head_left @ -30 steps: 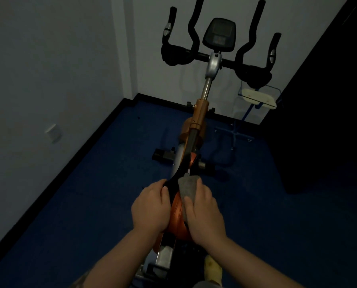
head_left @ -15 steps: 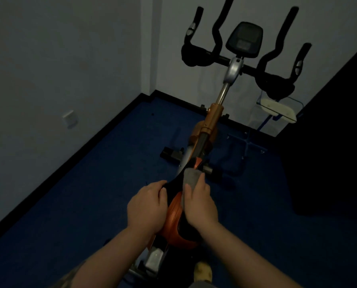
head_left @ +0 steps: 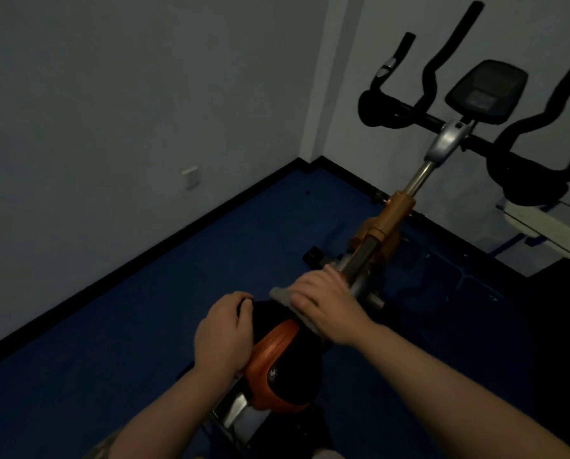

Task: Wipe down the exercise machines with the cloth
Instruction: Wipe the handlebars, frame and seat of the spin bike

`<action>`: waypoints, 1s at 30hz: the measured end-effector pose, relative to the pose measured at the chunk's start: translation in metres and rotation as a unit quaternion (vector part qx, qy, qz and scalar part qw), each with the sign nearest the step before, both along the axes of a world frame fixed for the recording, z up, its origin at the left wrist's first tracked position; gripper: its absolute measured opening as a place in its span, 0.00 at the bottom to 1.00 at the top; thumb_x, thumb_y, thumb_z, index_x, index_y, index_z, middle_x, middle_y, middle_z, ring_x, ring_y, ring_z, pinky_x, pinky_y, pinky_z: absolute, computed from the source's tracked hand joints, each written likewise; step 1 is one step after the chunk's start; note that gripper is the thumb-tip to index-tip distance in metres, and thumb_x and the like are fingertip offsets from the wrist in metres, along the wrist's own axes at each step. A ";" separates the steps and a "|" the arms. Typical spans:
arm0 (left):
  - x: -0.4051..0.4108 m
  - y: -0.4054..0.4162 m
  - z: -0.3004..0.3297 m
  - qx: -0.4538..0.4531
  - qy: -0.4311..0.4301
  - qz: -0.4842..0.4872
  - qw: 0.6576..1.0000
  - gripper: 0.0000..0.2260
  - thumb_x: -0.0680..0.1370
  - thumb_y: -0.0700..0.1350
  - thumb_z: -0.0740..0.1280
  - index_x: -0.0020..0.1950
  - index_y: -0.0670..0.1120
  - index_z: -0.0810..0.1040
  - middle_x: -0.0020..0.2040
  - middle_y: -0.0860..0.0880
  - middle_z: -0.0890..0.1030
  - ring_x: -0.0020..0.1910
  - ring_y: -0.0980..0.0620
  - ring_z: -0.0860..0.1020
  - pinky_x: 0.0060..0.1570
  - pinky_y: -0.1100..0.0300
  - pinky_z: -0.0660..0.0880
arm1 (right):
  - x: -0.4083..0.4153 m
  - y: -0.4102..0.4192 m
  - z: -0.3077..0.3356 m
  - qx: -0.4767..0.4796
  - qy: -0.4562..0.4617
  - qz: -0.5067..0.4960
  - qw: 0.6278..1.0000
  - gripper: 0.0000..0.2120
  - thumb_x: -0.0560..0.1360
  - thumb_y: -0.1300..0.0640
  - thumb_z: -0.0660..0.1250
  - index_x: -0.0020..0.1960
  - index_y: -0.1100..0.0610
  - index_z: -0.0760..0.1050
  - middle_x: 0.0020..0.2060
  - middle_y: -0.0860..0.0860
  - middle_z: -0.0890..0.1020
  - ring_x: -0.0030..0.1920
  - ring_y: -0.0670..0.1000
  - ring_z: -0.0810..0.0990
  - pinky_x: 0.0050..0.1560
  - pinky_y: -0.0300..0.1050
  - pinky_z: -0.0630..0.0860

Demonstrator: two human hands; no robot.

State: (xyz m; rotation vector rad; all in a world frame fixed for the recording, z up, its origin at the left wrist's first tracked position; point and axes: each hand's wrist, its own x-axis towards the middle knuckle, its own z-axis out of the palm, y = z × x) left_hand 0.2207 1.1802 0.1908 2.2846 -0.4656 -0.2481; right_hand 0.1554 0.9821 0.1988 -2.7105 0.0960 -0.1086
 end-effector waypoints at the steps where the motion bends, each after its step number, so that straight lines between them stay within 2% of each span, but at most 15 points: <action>1: -0.004 0.000 0.000 -0.006 -0.003 0.027 1.000 0.12 0.83 0.50 0.54 0.56 0.52 0.77 0.51 0.57 0.78 0.49 0.59 0.75 0.46 0.58 0.70 | 0.006 -0.012 0.000 -0.001 -0.001 -0.027 1.000 0.24 0.78 0.39 0.49 0.51 0.49 0.81 0.49 0.45 0.80 0.55 0.47 0.74 0.64 0.46 0.59; 4: -0.019 -0.005 0.001 -0.054 0.041 0.125 0.990 0.12 0.83 0.50 0.53 0.58 0.51 0.74 0.52 0.55 0.76 0.52 0.55 0.75 0.49 0.58 0.69 | 0.016 -0.009 0.001 -0.037 -0.022 -0.079 0.996 0.25 0.77 0.41 0.48 0.47 0.48 0.82 0.45 0.47 0.82 0.50 0.52 0.78 0.55 0.49 0.66; 6: -0.034 -0.011 0.002 -0.110 0.082 0.191 0.972 0.14 0.83 0.51 0.53 0.65 0.49 0.70 0.61 0.51 0.73 0.58 0.54 0.72 0.57 0.57 0.69 | 0.010 0.020 0.004 -0.048 -0.009 0.004 0.999 0.25 0.77 0.42 0.47 0.58 0.47 0.79 0.53 0.47 0.80 0.56 0.50 0.75 0.63 0.48 0.62; 8: -0.054 -0.014 0.003 -0.147 0.095 0.238 0.955 0.18 0.83 0.51 0.53 0.72 0.47 0.64 0.69 0.49 0.67 0.65 0.53 0.68 0.63 0.57 0.64 | -0.002 0.027 0.009 -0.003 0.010 0.116 0.993 0.24 0.79 0.42 0.47 0.70 0.45 0.69 0.64 0.46 0.74 0.64 0.46 0.68 0.69 0.44 0.54; 10: -0.080 -0.017 0.001 -0.137 0.093 0.249 0.954 0.25 0.82 0.55 0.52 0.77 0.49 0.55 0.75 0.49 0.60 0.72 0.52 0.61 0.68 0.54 0.59 | 0.001 0.005 0.013 -0.020 0.042 0.204 0.978 0.23 0.81 0.43 0.48 0.74 0.43 0.63 0.68 0.45 0.70 0.67 0.45 0.66 0.69 0.44 0.54; 11: -0.092 -0.019 0.000 -0.132 0.098 0.250 0.954 0.28 0.81 0.57 0.52 0.79 0.51 0.50 0.77 0.50 0.56 0.74 0.51 0.58 0.70 0.53 0.57 | 0.006 -0.008 0.012 -0.039 0.055 0.211 0.975 0.23 0.80 0.42 0.47 0.73 0.44 0.65 0.66 0.46 0.72 0.65 0.47 0.68 0.68 0.45 0.59; 13: -0.109 -0.022 -0.002 -0.135 0.109 0.251 0.952 0.33 0.79 0.60 0.55 0.79 0.54 0.43 0.79 0.52 0.51 0.75 0.52 0.55 0.70 0.54 0.54 | 0.019 -0.029 0.005 -0.050 0.053 0.119 0.990 0.28 0.77 0.41 0.43 0.65 0.49 0.74 0.60 0.50 0.77 0.58 0.53 0.75 0.60 0.49 0.67; 15: -0.115 -0.023 -0.003 -0.174 0.126 0.240 0.947 0.41 0.74 0.62 0.62 0.78 0.56 0.40 0.78 0.54 0.48 0.72 0.56 0.57 0.67 0.59 0.55 | 0.026 -0.011 0.007 -0.073 0.057 0.036 0.995 0.27 0.76 0.42 0.44 0.60 0.49 0.77 0.57 0.50 0.79 0.55 0.54 0.77 0.56 0.51 0.69; 16: -0.115 -0.021 -0.004 -0.206 0.143 0.230 0.940 0.47 0.70 0.63 0.68 0.77 0.57 0.40 0.78 0.55 0.48 0.70 0.58 0.58 0.66 0.60 0.56 | 0.026 0.008 0.008 -0.063 0.059 0.047 0.995 0.24 0.77 0.42 0.47 0.62 0.47 0.76 0.59 0.49 0.78 0.57 0.53 0.76 0.58 0.51 0.69; 18: -0.112 -0.015 -0.009 -0.222 0.169 0.202 0.939 0.61 0.58 0.67 0.77 0.77 0.57 0.37 0.76 0.58 0.47 0.69 0.59 0.57 0.66 0.59 0.60 | 0.021 0.042 0.008 -0.004 0.059 0.134 0.989 0.20 0.80 0.40 0.51 0.67 0.42 0.71 0.64 0.45 0.74 0.62 0.50 0.71 0.63 0.51 0.65; 20: -0.110 -0.010 -0.009 -0.207 0.181 0.179 0.945 0.68 0.50 0.69 0.77 0.76 0.58 0.34 0.76 0.60 0.45 0.72 0.58 0.57 0.70 0.56 0.61 | 0.029 0.046 0.019 0.053 0.097 0.219 0.970 0.21 0.79 0.37 0.52 0.70 0.40 0.68 0.67 0.43 0.70 0.65 0.47 0.67 0.64 0.49 0.63; 22: -0.108 -0.008 -0.010 -0.201 0.187 0.171 0.946 0.70 0.48 0.70 0.77 0.75 0.60 0.31 0.75 0.60 0.46 0.72 0.56 0.58 0.71 0.54 0.61 | 0.051 0.034 0.026 0.100 0.182 0.209 0.956 0.22 0.78 0.35 0.53 0.68 0.41 0.70 0.66 0.44 0.73 0.66 0.48 0.70 0.65 0.49 0.67; 24: -0.109 -0.008 -0.013 -0.203 0.190 0.181 0.943 0.71 0.47 0.72 0.77 0.74 0.60 0.31 0.75 0.58 0.47 0.72 0.55 0.59 0.72 0.51 0.62 | 0.065 0.033 0.024 0.086 0.233 0.167 0.954 0.22 0.78 0.35 0.54 0.67 0.43 0.71 0.65 0.47 0.75 0.65 0.53 0.73 0.65 0.53 0.70; 27: -0.110 -0.010 -0.013 -0.201 0.185 0.192 0.943 0.67 0.50 0.70 0.78 0.75 0.59 0.38 0.75 0.53 0.53 0.72 0.53 0.61 0.71 0.49 0.65 | 0.051 0.066 0.024 -0.005 0.132 0.261 0.956 0.21 0.78 0.37 0.56 0.67 0.43 0.72 0.67 0.46 0.72 0.67 0.52 0.69 0.64 0.52 0.68; 30: -0.110 -0.010 -0.011 -0.195 0.173 0.198 0.945 0.58 0.53 0.67 0.79 0.72 0.61 0.46 0.71 0.53 0.61 0.69 0.54 0.66 0.69 0.51 0.68 | 0.049 0.074 0.026 0.023 0.114 0.372 0.921 0.22 0.75 0.33 0.57 0.59 0.45 0.78 0.63 0.44 0.74 0.64 0.48 0.69 0.64 0.51 0.67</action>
